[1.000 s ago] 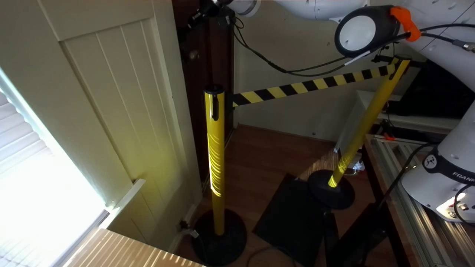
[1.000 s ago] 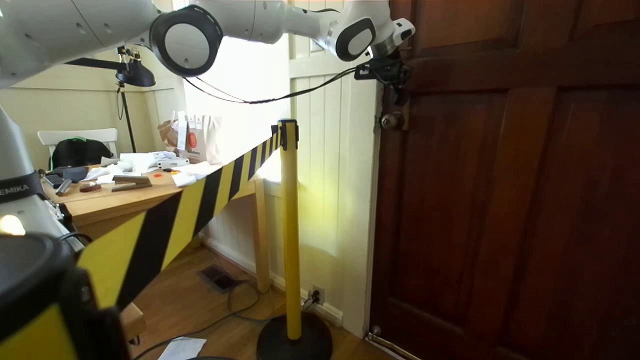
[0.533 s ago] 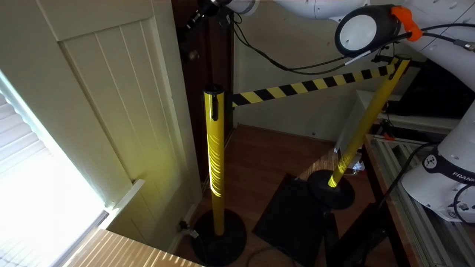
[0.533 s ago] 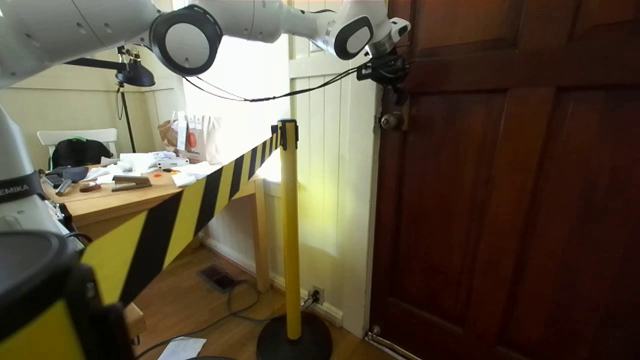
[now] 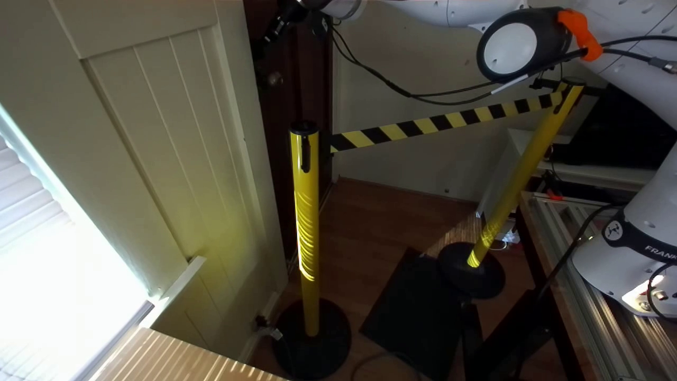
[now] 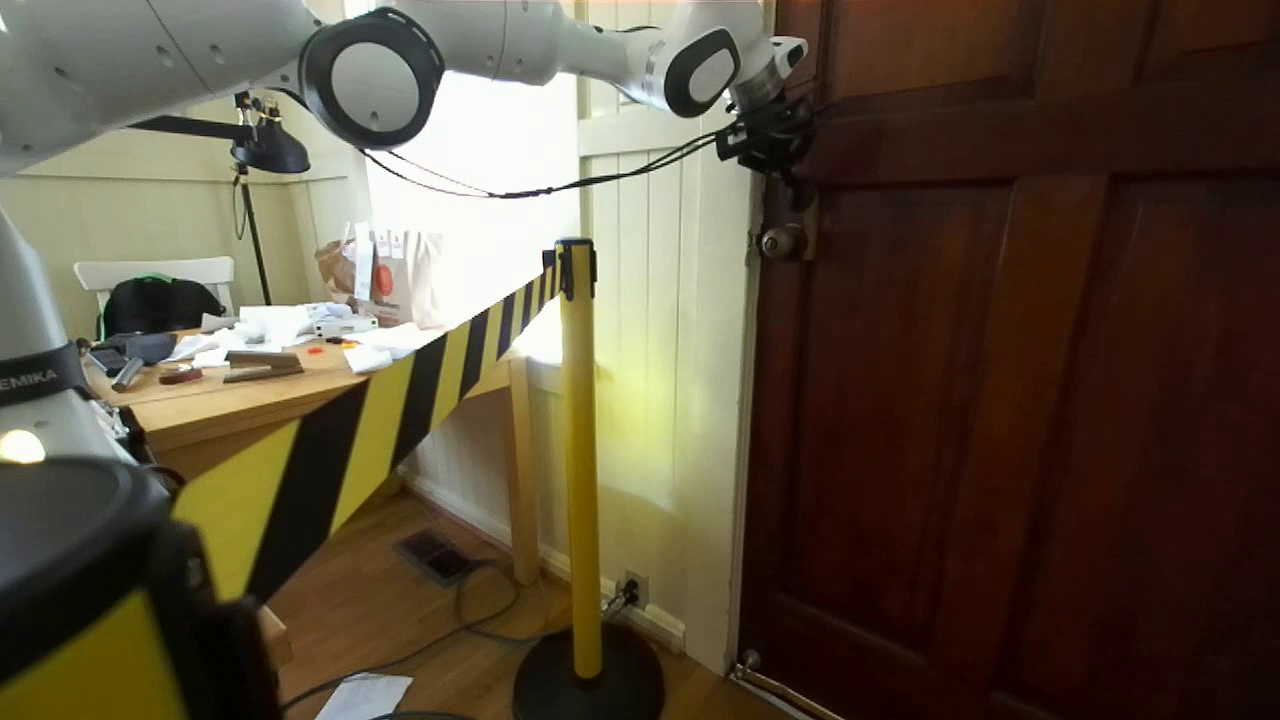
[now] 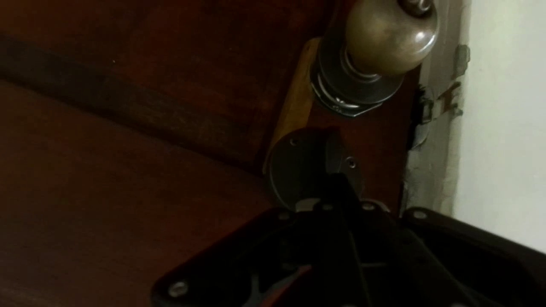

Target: Turn the door lock to the left

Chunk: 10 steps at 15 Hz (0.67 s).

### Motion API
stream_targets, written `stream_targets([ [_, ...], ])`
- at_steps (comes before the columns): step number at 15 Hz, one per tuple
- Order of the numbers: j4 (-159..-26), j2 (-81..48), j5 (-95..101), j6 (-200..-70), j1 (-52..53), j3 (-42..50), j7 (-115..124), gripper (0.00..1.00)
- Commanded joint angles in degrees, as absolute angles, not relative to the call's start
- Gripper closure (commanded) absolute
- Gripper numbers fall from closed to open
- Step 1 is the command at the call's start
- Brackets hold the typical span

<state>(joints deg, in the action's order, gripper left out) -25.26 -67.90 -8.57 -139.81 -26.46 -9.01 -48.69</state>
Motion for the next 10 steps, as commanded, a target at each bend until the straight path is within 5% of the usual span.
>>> stream_targets([
  [1, -25.26, -69.74, -7.86, -143.39, -22.74, -9.02, -51.46, 0.99],
  [10, -25.52, -69.71, -4.4, -141.29, -21.29, -5.47, -54.24, 0.99],
])
